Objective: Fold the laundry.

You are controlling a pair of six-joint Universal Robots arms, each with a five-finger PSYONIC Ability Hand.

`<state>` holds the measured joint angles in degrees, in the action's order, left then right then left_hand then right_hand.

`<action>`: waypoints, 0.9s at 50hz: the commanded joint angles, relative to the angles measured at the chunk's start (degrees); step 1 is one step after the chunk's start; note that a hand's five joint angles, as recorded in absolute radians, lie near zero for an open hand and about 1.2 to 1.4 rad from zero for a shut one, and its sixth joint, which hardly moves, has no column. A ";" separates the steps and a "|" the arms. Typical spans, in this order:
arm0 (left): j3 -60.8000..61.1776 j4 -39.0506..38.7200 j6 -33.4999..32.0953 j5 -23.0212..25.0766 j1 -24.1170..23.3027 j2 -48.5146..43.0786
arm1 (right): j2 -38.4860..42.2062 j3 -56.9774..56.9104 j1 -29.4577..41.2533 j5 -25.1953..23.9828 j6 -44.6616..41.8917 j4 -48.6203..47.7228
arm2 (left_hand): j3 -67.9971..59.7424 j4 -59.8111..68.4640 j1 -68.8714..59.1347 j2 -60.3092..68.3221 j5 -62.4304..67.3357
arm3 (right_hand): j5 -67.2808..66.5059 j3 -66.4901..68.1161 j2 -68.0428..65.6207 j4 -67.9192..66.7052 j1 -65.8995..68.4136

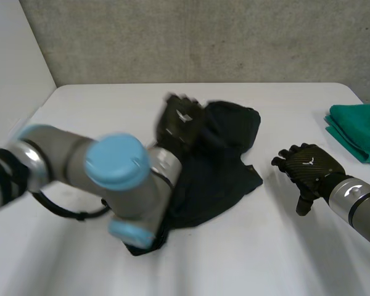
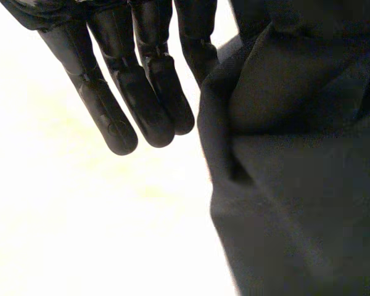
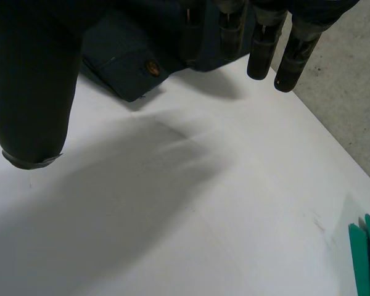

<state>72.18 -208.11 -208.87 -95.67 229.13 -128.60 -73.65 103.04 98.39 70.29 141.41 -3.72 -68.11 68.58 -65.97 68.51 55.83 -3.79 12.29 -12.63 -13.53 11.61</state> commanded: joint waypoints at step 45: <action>28.01 22.29 10.49 0.31 2.91 29.73 | 15.55 -21.56 9.46 -0.85 14.33 11.89 | 32.33 -32.81 30.20 -32.73 -30.06 | -34.30 35.80 -35.45 -34.56 36.47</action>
<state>95.15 -196.03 -204.53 -95.43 236.26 -101.60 -64.33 88.06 107.26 69.74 153.36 0.23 -21.25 21.05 -22.04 21.42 11.15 -18.83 30.07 -30.39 -30.05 26.10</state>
